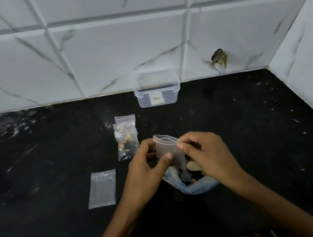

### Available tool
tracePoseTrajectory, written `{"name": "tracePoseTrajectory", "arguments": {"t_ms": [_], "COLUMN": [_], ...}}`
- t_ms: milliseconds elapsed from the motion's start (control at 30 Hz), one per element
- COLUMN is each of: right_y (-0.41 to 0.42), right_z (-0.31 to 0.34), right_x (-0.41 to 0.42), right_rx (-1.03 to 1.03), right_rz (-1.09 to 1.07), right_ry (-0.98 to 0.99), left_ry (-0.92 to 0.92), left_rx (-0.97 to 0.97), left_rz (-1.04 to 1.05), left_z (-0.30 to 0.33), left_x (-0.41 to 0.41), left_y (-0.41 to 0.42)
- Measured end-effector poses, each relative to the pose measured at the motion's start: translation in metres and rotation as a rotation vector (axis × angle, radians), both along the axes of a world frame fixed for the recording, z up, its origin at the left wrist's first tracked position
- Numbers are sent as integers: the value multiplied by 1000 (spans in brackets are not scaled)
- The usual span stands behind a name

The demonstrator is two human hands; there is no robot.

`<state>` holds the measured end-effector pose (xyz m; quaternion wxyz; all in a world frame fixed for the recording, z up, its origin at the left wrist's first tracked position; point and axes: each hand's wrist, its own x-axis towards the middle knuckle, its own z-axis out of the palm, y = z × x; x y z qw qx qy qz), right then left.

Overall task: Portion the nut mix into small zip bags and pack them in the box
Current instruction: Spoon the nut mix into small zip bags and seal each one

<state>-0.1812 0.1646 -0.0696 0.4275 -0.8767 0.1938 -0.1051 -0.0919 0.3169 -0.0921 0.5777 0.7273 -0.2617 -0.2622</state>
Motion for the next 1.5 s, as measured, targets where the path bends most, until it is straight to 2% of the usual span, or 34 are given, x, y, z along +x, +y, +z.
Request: {"name": "tracePoseTrajectory", "arguments": {"t_ms": [233, 500, 600, 767, 933, 1133, 1333, 1500], "right_y": [0, 29, 37, 44, 47, 38, 28, 21], "right_z": [1, -14, -23, -43, -57, -75, -87, -102], "right_x": [19, 52, 65, 84, 98, 117, 135, 153], "right_rx": [66, 47, 51, 90, 85, 335, 260, 335], "right_rz": [198, 270, 283, 232, 206, 122, 83, 51], "right_ry": [-7, -18, -2, 24, 53, 157, 219, 290], "left_ry": [-53, -13, -50, -108, -17, 66, 124, 206], "left_rx": [-125, -81, -48, 33, 49, 95, 143, 194], "left_rz": [48, 82, 106, 176, 188, 203, 193, 193], "left_z": [-1, -9, -13, -34, -48, -62, -76, -80], "left_x": [25, 37, 46, 69, 86, 110, 127, 138], "left_y": [22, 44, 52, 64, 69, 68, 57, 50]}}
